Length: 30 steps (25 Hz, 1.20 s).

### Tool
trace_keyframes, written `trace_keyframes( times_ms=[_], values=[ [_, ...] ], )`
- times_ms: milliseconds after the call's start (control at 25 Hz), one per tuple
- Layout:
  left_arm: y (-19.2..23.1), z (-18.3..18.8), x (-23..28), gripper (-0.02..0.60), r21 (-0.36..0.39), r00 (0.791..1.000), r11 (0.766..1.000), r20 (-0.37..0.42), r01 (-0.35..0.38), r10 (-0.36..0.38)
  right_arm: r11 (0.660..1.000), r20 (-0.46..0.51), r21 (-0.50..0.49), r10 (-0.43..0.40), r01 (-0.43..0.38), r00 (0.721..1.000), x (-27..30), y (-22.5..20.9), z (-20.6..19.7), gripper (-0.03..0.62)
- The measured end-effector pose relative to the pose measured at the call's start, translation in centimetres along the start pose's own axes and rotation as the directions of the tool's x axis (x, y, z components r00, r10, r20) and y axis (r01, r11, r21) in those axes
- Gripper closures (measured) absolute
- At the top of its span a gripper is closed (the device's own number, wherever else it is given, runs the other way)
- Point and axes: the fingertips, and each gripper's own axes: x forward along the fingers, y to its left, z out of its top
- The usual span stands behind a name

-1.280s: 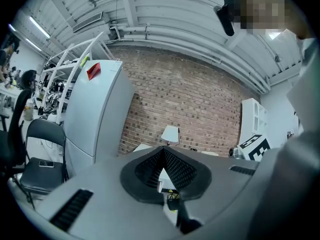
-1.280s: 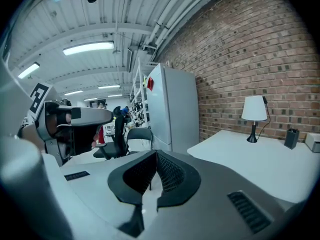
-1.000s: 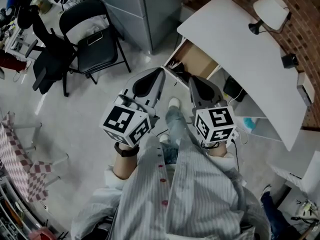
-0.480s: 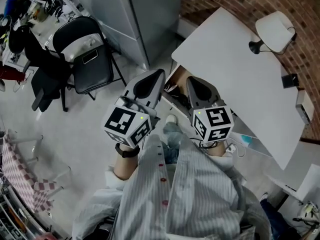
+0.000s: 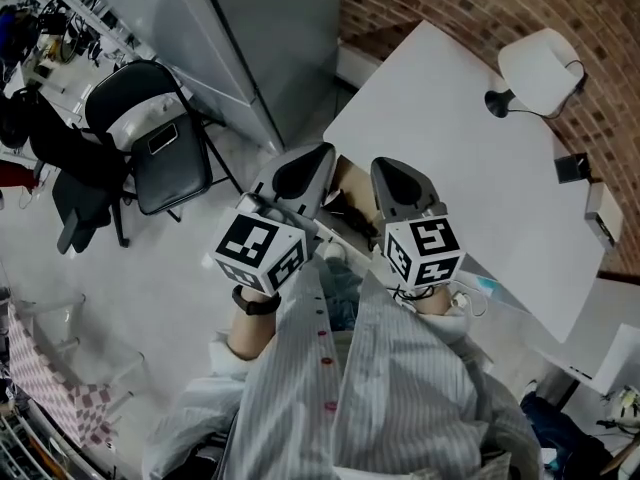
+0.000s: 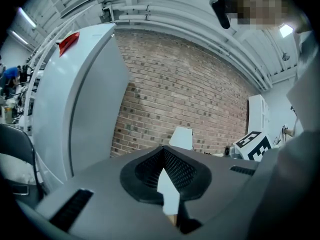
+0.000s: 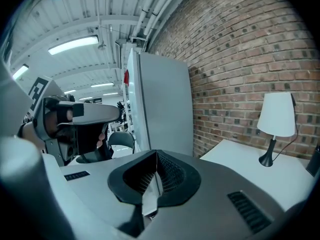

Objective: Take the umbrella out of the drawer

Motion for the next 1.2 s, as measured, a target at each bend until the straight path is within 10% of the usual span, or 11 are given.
trace_keyframes(
  times_ms=[760,1200],
  values=[
    [2.6,-6.3,3.2,0.572,-0.04,0.978,0.994,-0.176,0.102,-0.108,0.988,-0.08,0.098,-0.112,0.12,0.99,2.2,-1.9,-3.4,0.559],
    [2.4,-15.8,5.4,0.572,0.002,0.894,0.965,-0.377,0.261,-0.241,0.959,-0.155,0.179,-0.194,0.221,0.969,2.3,-3.3,-9.0,0.559]
  ],
)
